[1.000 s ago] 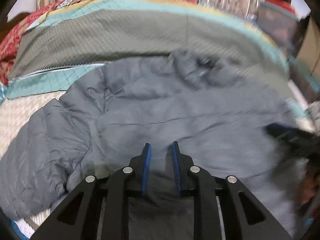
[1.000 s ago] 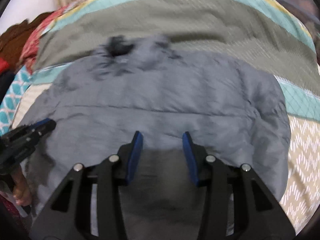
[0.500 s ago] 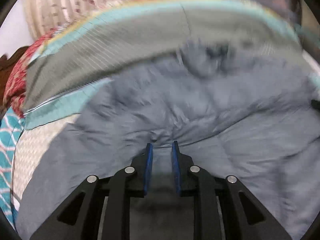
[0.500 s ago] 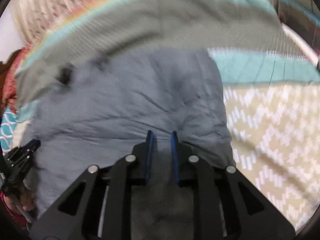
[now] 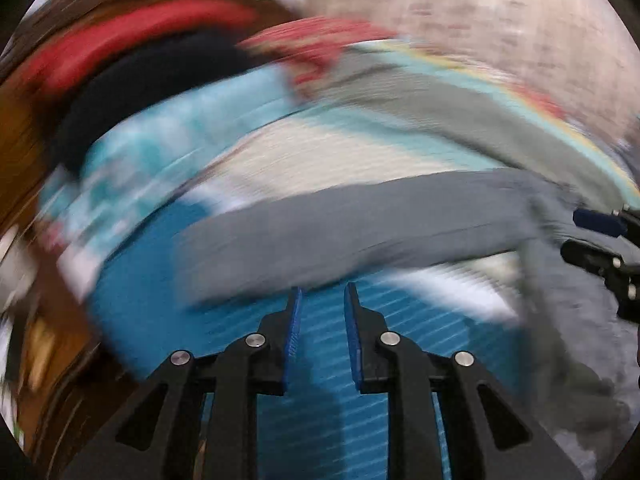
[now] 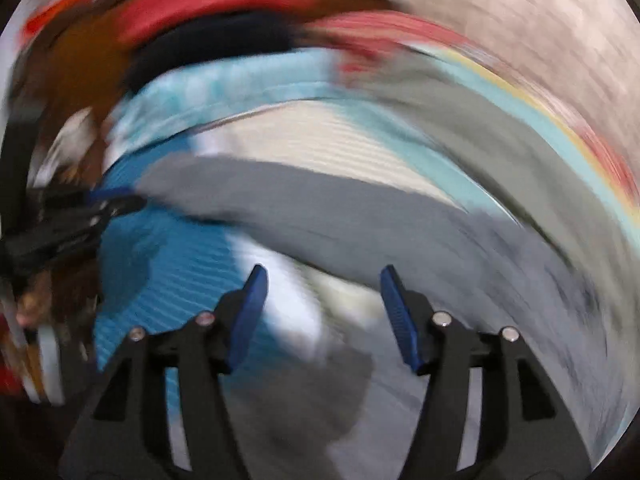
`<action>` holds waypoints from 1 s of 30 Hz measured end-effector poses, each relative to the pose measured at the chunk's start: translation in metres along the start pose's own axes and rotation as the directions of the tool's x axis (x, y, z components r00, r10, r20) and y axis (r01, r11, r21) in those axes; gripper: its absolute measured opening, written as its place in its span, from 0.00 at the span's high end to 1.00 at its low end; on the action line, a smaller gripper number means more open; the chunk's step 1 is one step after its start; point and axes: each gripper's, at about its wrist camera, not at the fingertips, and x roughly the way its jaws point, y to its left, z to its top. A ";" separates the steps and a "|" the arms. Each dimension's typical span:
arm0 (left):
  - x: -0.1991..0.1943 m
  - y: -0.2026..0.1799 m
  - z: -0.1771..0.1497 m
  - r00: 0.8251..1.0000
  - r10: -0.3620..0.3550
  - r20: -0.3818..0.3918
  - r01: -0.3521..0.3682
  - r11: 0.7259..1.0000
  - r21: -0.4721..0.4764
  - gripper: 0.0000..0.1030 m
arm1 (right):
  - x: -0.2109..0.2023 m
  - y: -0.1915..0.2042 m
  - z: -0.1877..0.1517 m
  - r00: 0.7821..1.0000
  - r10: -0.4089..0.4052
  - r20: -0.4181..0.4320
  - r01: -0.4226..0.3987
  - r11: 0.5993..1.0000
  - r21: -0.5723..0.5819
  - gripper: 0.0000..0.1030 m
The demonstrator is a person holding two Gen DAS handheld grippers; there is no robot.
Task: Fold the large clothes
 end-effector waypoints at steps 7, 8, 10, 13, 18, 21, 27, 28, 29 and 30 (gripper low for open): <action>-0.007 0.138 -0.058 0.993 0.099 -0.069 -0.115 0.949 -0.294 0.22 | 0.108 0.191 0.061 0.997 0.029 -0.066 -0.053 0.913 -0.404 0.45; -0.008 0.147 -0.063 0.993 0.098 -0.065 -0.114 0.943 -0.313 0.22 | 0.120 0.198 0.068 0.997 0.007 -0.071 -0.036 0.906 -0.422 0.45; -0.008 0.157 -0.069 0.994 0.092 -0.053 -0.105 0.935 -0.338 0.25 | 0.146 0.211 0.076 0.994 -0.040 -0.105 -0.012 0.893 -0.450 0.45; -0.004 0.160 -0.068 0.997 0.071 -0.036 -0.080 0.928 -0.364 0.29 | 0.170 0.214 0.080 0.984 -0.086 -0.155 0.005 0.887 -0.462 0.54; -0.005 0.142 -0.064 0.998 0.058 0.024 -0.047 0.939 -0.341 0.29 | 0.156 0.171 0.116 0.991 -0.005 -0.132 -0.025 0.974 -0.225 0.97; -0.002 0.114 -0.050 0.998 0.042 0.043 -0.029 0.962 -0.271 0.29 | 0.136 0.118 0.135 0.996 0.018 -0.089 -0.018 1.000 -0.003 0.97; -0.002 0.050 -0.019 0.998 -0.012 0.070 0.019 0.994 -0.110 0.29 | 0.109 0.000 0.135 0.999 -0.030 -0.046 0.043 0.946 0.321 0.98; -0.003 0.038 -0.013 0.997 -0.024 0.077 0.032 0.995 -0.097 0.29 | 0.103 -0.024 0.132 0.998 -0.044 -0.045 0.058 0.927 0.372 0.98; -0.003 0.029 -0.008 0.996 -0.039 0.079 0.046 0.995 -0.093 0.29 | 0.097 -0.045 0.127 0.997 -0.061 -0.045 0.074 0.907 0.416 0.98; -0.002 0.021 -0.004 0.996 -0.056 0.073 0.062 0.994 -0.092 0.29 | 0.089 -0.073 0.121 0.996 -0.080 -0.044 0.091 0.875 0.475 0.98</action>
